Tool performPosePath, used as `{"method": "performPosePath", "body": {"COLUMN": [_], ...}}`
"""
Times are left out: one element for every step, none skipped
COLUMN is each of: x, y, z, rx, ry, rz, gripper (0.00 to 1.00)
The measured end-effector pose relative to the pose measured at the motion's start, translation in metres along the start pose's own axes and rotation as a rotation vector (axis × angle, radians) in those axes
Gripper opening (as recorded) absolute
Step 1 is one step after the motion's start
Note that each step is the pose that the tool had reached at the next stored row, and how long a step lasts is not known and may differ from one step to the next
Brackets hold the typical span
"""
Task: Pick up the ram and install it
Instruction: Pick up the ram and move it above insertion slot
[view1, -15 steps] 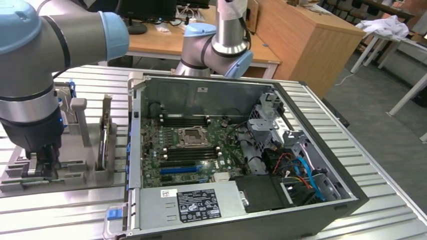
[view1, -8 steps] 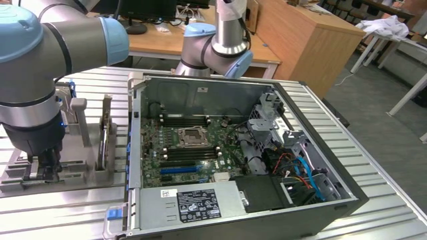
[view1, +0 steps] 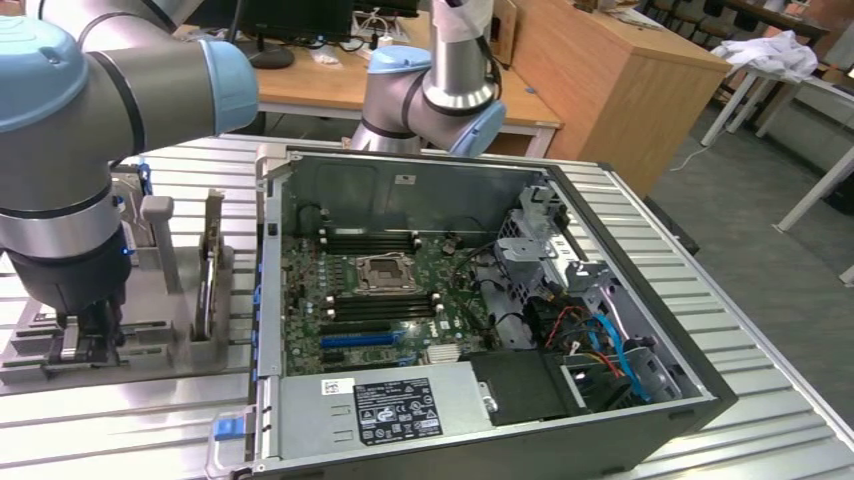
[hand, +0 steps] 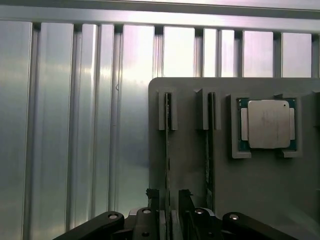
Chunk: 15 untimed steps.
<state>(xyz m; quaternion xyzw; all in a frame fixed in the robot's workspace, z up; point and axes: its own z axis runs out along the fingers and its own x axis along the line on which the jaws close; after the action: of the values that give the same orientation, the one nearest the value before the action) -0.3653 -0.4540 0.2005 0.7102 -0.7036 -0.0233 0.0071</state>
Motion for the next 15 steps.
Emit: {"method": "performPosePath", "body": {"x": [0.0,0.0001,0.0001,0.0001,0.0001,0.0001,0.0,0.0001,0.0001,0.0001,0.0001,0.0,0.0001,0.0001,0.0001], "y": [0.0,0.0,0.0,0.0,-0.0001,-0.0001,-0.0001,-0.0001,-0.0001,-0.0001,-0.0001,-0.0001,-0.0001,-0.0001,-0.0001], "z": [0.0007,0.0013,0.0017,0.0019,0.0019,0.002,0.002,0.0021,0.0021,0.0021,0.0021,0.0021,0.0021,0.0021,0.0021], "rx": [0.0,-0.0001,-0.0001,-0.0002,-0.0001,-0.0001,-0.0001,0.0,0.0,-0.0001,0.0,0.0,0.0,0.0,0.0], "ry": [0.0,0.0,0.0001,0.0001,0.0001,0.0001,0.0001,0.0,0.0,0.0,0.0,0.0,0.0,0.0,0.0], "rz": [0.0,0.0,0.0,0.0,0.0,0.0,0.0,0.0,0.0,0.0,0.0,0.0,0.0,0.0,0.0], "gripper": [0.3,0.3,0.3,0.3,0.3,0.3,0.3,0.3,0.3,0.3,0.3,0.3,0.3,0.28,0.28]}}
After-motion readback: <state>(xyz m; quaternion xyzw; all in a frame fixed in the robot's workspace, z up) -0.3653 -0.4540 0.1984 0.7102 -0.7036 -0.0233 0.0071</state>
